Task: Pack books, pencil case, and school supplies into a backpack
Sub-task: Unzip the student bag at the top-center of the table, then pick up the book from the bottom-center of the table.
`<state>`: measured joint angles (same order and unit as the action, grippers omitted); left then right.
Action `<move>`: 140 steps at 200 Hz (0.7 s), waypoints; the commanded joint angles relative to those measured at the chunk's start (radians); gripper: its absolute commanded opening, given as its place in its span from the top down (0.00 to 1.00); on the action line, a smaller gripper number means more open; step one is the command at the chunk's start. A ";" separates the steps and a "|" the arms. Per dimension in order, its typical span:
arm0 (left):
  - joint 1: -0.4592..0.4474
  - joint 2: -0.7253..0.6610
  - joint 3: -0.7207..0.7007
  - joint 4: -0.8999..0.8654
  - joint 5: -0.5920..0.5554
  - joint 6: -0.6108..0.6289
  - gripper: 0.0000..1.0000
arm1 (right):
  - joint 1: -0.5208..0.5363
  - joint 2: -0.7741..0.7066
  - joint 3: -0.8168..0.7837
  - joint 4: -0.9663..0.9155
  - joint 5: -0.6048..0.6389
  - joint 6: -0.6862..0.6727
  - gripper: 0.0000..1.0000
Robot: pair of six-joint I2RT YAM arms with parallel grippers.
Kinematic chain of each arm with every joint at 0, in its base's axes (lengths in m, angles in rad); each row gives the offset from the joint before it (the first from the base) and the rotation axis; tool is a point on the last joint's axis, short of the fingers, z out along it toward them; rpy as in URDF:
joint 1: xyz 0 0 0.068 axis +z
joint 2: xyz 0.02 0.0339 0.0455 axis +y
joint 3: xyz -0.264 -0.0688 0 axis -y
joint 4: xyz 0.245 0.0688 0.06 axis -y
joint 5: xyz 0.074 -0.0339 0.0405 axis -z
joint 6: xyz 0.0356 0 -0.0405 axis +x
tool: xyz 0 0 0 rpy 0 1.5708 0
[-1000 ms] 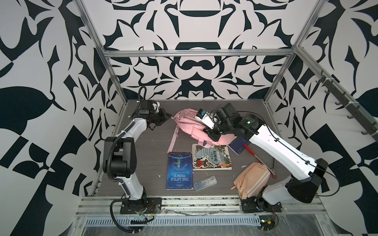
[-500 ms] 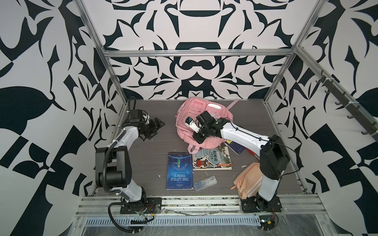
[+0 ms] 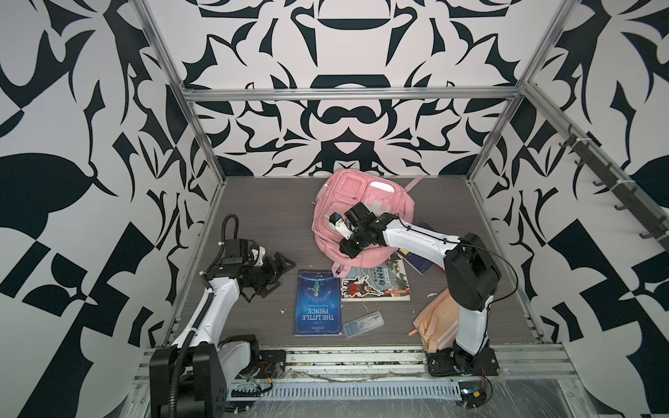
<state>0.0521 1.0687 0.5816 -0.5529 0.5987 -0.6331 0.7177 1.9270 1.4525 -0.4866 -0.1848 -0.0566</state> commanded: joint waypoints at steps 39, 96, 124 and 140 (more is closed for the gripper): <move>-0.008 -0.014 0.039 -0.094 0.018 -0.011 0.04 | 0.005 -0.015 0.233 -0.116 0.087 -0.016 0.35; -0.195 -0.043 -0.025 -0.194 -0.102 -0.138 0.04 | 0.032 0.144 0.387 -0.164 0.166 -0.003 0.38; -0.288 -0.133 -0.073 -0.255 -0.200 -0.212 0.06 | 0.056 0.174 0.408 -0.174 0.167 -0.011 0.40; -0.293 -0.166 -0.109 -0.295 -0.245 -0.228 0.09 | 0.058 0.174 0.402 -0.175 0.167 -0.007 0.40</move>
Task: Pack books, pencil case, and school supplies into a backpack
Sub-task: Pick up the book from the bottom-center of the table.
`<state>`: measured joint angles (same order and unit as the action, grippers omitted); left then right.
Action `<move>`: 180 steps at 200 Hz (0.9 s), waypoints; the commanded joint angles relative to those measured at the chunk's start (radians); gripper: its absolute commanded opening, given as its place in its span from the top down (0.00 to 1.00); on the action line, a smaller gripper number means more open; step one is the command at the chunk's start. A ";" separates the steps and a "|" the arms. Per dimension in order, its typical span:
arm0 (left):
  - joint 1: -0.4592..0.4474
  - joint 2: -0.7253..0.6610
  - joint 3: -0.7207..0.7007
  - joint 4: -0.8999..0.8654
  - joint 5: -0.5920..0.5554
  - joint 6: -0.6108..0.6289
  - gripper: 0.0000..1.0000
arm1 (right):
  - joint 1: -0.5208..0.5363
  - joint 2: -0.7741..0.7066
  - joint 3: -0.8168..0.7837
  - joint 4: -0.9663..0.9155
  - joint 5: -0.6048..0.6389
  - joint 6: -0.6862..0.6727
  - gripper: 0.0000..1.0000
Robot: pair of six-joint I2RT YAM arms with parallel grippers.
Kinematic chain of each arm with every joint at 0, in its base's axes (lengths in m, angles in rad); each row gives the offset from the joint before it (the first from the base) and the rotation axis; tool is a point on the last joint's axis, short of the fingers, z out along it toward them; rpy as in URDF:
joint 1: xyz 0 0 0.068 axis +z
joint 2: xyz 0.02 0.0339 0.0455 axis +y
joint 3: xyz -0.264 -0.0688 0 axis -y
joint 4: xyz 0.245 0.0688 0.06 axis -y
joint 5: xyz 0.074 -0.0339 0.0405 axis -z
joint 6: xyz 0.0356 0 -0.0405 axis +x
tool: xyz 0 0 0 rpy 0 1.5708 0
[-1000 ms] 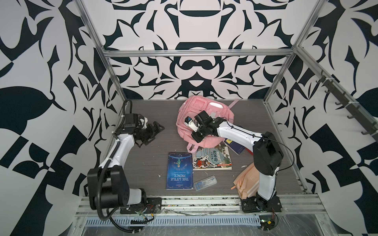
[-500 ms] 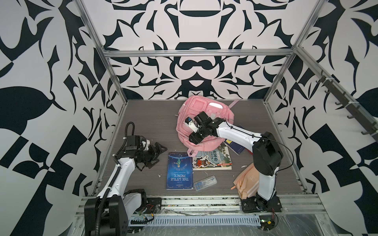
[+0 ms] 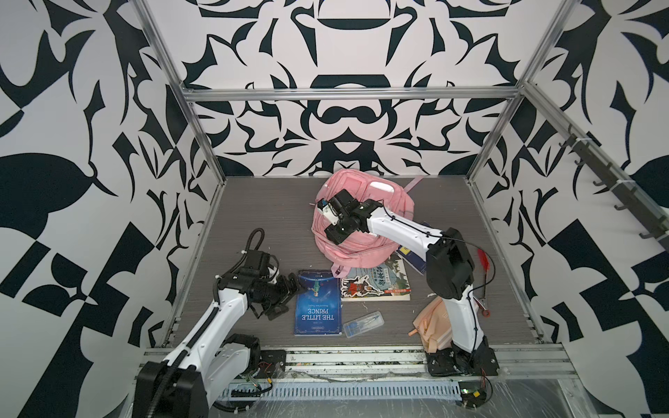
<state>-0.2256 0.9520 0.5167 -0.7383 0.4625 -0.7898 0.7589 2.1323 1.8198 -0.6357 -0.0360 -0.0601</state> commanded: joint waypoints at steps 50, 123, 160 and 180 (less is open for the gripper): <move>-0.134 0.060 -0.108 0.030 -0.148 -0.137 0.13 | 0.019 -0.194 -0.023 -0.120 -0.111 0.139 0.38; -0.167 0.222 -0.156 0.244 -0.132 -0.117 0.32 | 0.011 -0.425 -0.316 -0.221 -0.460 0.473 0.36; -0.167 0.260 -0.175 0.292 -0.120 -0.107 0.53 | 0.013 -0.419 -0.525 -0.146 -0.555 0.529 0.36; -0.167 0.245 -0.191 0.293 -0.118 -0.107 0.68 | 0.013 -0.422 -0.649 -0.088 -0.566 0.563 0.36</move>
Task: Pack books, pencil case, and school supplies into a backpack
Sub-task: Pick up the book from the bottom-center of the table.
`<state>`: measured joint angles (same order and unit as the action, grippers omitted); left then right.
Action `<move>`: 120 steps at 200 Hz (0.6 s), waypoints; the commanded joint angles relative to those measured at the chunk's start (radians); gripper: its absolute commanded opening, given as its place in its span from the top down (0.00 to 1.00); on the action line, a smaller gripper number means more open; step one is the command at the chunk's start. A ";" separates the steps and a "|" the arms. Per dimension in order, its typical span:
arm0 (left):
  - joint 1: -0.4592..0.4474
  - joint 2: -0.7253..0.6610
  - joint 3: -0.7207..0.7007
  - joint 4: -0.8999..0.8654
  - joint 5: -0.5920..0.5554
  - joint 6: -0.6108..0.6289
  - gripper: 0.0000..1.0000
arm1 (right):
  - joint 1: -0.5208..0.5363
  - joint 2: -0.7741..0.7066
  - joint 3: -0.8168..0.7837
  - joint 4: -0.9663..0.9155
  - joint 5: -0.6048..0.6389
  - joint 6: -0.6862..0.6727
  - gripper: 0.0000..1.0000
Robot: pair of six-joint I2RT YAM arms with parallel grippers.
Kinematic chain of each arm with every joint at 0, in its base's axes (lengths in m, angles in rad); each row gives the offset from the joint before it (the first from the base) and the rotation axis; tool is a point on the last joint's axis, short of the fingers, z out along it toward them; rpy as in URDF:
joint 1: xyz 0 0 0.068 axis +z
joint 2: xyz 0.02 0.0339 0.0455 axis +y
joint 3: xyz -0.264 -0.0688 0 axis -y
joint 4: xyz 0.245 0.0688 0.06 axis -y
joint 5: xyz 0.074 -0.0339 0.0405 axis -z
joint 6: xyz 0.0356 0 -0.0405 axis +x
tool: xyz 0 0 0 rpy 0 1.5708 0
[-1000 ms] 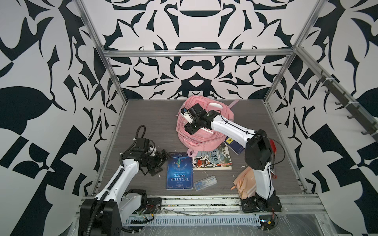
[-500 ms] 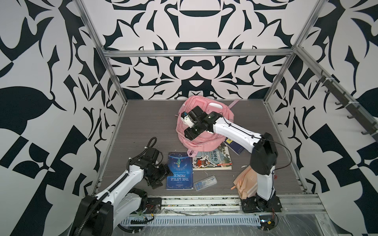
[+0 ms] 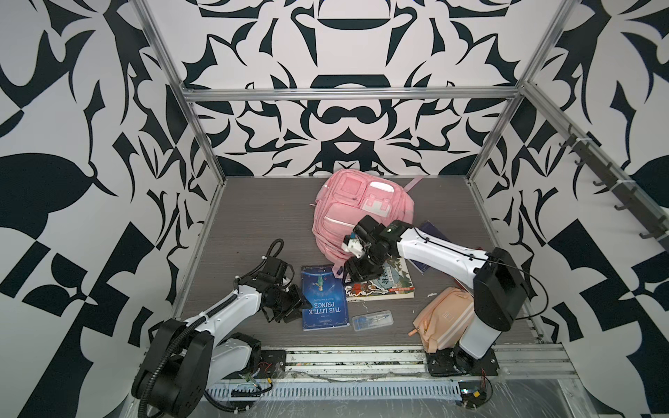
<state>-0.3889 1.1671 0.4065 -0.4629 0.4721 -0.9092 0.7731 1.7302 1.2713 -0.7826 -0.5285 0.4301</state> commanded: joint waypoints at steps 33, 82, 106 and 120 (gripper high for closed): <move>-0.004 0.006 -0.106 0.024 -0.106 0.023 0.82 | 0.001 0.023 -0.190 0.144 -0.052 0.110 0.37; -0.004 -0.038 -0.111 -0.007 -0.107 0.027 0.85 | 0.009 0.146 -0.169 0.288 -0.038 0.180 0.37; -0.004 -0.072 -0.119 -0.023 -0.109 0.022 0.85 | 0.023 0.177 -0.157 0.340 -0.045 0.216 0.37; -0.004 -0.087 -0.128 -0.028 -0.103 0.020 0.86 | 0.036 0.199 -0.159 0.365 -0.057 0.234 0.37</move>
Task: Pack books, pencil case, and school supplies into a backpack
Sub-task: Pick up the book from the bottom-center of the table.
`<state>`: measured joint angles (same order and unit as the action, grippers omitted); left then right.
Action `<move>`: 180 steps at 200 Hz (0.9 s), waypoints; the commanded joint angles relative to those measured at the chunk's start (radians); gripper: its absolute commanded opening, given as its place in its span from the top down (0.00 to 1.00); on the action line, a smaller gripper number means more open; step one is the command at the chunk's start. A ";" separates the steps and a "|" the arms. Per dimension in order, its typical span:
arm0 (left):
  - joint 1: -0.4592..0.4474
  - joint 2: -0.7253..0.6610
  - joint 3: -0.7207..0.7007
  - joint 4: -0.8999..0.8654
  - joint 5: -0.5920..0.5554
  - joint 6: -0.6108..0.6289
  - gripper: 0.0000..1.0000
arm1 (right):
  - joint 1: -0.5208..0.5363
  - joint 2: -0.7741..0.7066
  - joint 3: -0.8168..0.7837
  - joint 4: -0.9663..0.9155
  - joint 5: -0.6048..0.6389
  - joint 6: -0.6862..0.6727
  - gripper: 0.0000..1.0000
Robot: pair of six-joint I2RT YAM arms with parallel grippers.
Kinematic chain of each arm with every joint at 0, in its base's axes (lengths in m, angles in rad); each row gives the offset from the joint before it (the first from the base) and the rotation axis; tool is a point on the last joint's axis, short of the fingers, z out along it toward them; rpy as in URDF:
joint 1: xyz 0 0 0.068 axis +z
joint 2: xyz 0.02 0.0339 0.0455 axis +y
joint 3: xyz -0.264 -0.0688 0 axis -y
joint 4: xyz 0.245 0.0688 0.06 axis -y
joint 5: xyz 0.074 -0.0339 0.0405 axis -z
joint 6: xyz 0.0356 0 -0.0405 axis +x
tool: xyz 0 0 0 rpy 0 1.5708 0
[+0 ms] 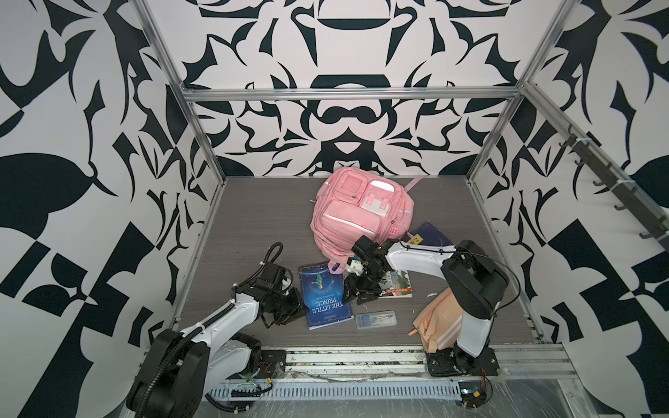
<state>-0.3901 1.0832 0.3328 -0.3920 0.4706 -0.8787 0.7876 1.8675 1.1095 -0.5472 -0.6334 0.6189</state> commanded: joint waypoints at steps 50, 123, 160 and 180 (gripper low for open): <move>-0.003 -0.044 -0.062 -0.134 -0.095 -0.018 0.84 | 0.082 0.096 0.010 0.246 0.003 0.128 0.37; -0.003 -0.118 -0.074 -0.170 -0.103 -0.043 0.82 | 0.114 0.026 0.044 0.431 -0.120 0.264 0.42; -0.003 -0.176 -0.077 -0.195 -0.110 -0.050 0.82 | 0.115 -0.005 0.130 0.254 -0.091 0.159 0.56; -0.003 -0.212 -0.085 -0.196 -0.099 -0.063 0.82 | 0.114 -0.005 0.142 0.219 -0.061 0.138 0.71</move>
<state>-0.3874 0.8986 0.2882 -0.4961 0.3885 -0.9173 0.8917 1.9163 1.1919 -0.2924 -0.6994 0.8143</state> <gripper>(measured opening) 0.181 0.365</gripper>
